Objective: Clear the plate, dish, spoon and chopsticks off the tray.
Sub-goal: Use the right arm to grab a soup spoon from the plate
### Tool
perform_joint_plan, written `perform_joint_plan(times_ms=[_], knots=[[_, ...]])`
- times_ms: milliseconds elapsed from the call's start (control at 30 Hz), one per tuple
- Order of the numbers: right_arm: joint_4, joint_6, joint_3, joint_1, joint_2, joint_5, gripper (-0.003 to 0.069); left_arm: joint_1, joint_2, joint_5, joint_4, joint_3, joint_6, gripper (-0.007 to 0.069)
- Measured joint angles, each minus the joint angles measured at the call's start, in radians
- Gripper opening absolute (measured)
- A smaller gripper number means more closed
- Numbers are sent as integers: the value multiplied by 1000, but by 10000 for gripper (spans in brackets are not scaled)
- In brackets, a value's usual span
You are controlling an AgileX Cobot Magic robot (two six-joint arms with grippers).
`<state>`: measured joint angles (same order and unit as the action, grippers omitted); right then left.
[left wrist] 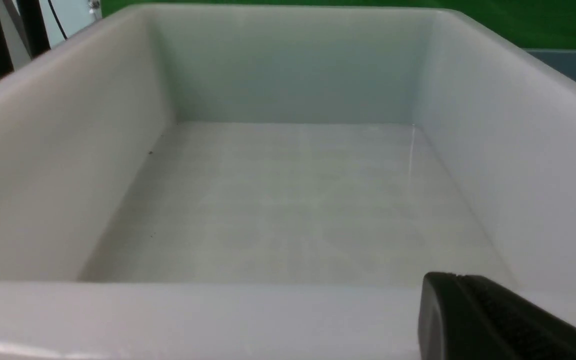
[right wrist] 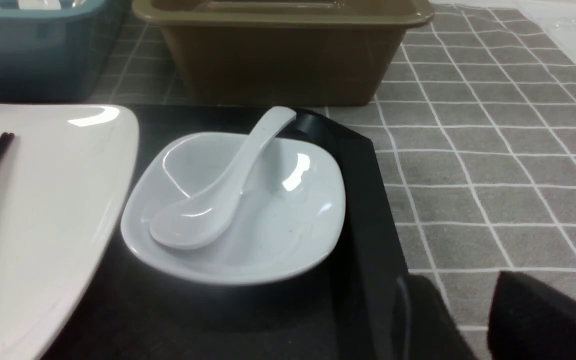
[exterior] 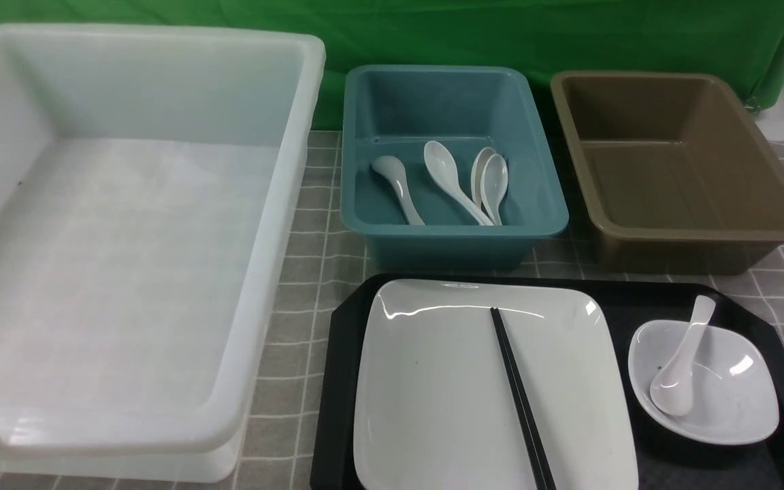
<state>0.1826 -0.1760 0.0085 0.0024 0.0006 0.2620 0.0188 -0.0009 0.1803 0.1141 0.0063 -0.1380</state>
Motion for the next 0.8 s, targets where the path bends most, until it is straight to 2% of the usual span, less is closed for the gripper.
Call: perform_joint_plan(times_ms=[133, 167, 267, 300, 633, 700, 800], knots=[[0, 0, 0, 0, 0, 0, 248, 0, 0, -63, 67, 0, 47, 21], [0, 0, 0, 0, 0, 0, 248, 0, 0, -114, 172, 0, 108, 21], [0, 0, 0, 0, 0, 0, 248, 0, 0, -212, 374, 0, 257, 21], [0, 0, 0, 0, 0, 0, 248, 0, 0, -232, 401, 0, 277, 21], [-15, -30, 0, 0, 0, -17, 248, 0, 0, -371, 351, 0, 330, 21], [-87, -148, 0, 0, 0, -120, 248, 0, 0, -459, 347, 0, 415, 21], [-198, -392, 0, 0, 0, -290, 248, 0, 0, -687, 312, 0, 578, 21]])
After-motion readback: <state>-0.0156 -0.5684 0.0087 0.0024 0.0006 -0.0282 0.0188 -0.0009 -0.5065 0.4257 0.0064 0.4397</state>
